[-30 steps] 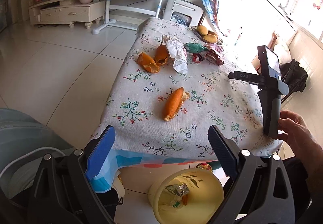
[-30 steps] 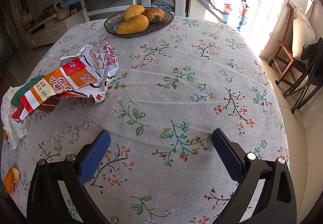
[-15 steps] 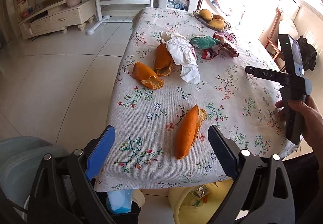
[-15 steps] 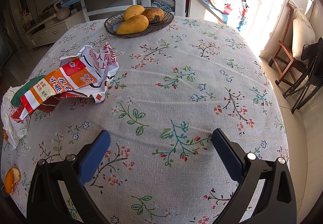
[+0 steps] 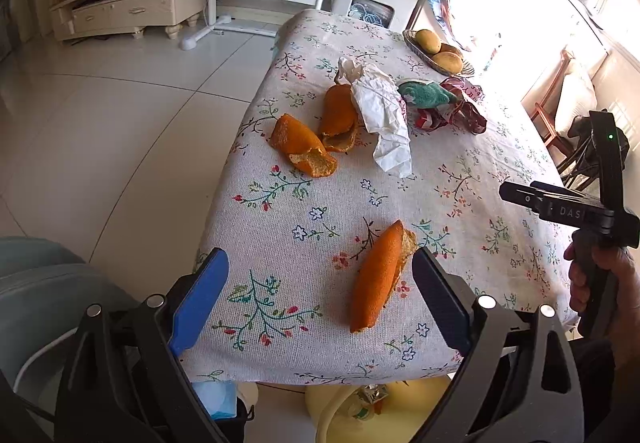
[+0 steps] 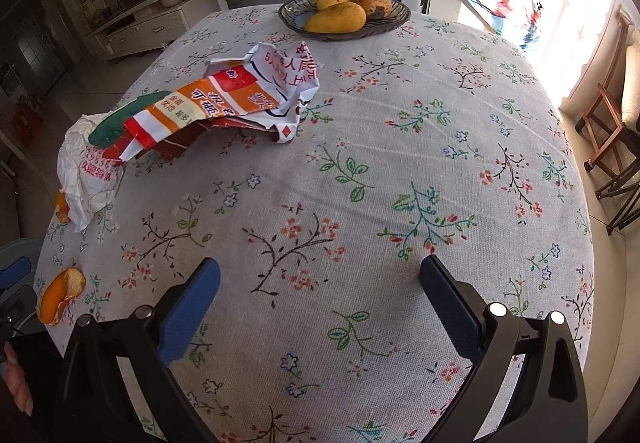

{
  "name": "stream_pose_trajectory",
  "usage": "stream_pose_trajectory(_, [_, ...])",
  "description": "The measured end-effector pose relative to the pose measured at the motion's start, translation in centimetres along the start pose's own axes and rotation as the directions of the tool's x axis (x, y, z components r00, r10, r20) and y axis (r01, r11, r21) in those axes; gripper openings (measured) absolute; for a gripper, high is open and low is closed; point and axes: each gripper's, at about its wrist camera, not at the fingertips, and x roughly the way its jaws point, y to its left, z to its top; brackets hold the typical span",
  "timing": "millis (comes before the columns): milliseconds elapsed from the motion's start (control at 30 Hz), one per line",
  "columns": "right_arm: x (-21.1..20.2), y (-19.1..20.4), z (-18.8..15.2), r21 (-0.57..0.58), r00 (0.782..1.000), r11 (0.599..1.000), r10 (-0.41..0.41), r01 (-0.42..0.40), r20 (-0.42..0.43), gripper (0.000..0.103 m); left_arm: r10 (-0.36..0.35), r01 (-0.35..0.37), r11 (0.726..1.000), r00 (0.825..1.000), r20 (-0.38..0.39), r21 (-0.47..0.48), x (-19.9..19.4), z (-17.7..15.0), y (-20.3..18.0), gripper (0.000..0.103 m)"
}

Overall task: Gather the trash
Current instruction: 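Move both open tools back over the orange peels and white bag, then grasp an orange peel with the left tool while the right tool grasps the white plastic bag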

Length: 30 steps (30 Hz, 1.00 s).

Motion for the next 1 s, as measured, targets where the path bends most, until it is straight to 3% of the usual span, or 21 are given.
stream_pose_trajectory(267, [-1.1,5.4,-0.1,-0.118,0.983,0.978,0.177,-0.172,0.038,0.096,0.015,-0.015,0.999,1.0,-0.01,0.041,0.9,-0.2,-1.4,0.09])
stream_pose_trajectory(400, [-1.1,7.6,0.7,-0.132,0.968,0.962,0.248,-0.24,0.048,0.096,0.016,-0.016,1.0,1.0,-0.006,0.015,1.0,0.1,-1.0,0.09])
stream_pose_trajectory(600, [-0.6,10.7,1.9,-0.197,0.96,0.948,0.27,-0.252,0.07,0.096,0.028,-0.026,0.999,0.999,0.028,-0.047,0.5,0.7,0.5,0.09])
stream_pose_trajectory(767, [0.5,11.8,3.1,-0.176,0.946,0.938,0.316,-0.299,0.076,0.096,0.05,-0.041,0.991,0.996,0.068,-0.126,0.0,1.5,2.0,0.09])
stream_pose_trajectory(1000, [2.1,13.3,4.2,-0.162,0.94,0.934,0.333,-0.318,0.07,0.095,0.06,-0.053,0.993,0.996,0.063,-0.109,0.8,2.2,1.2,0.09])
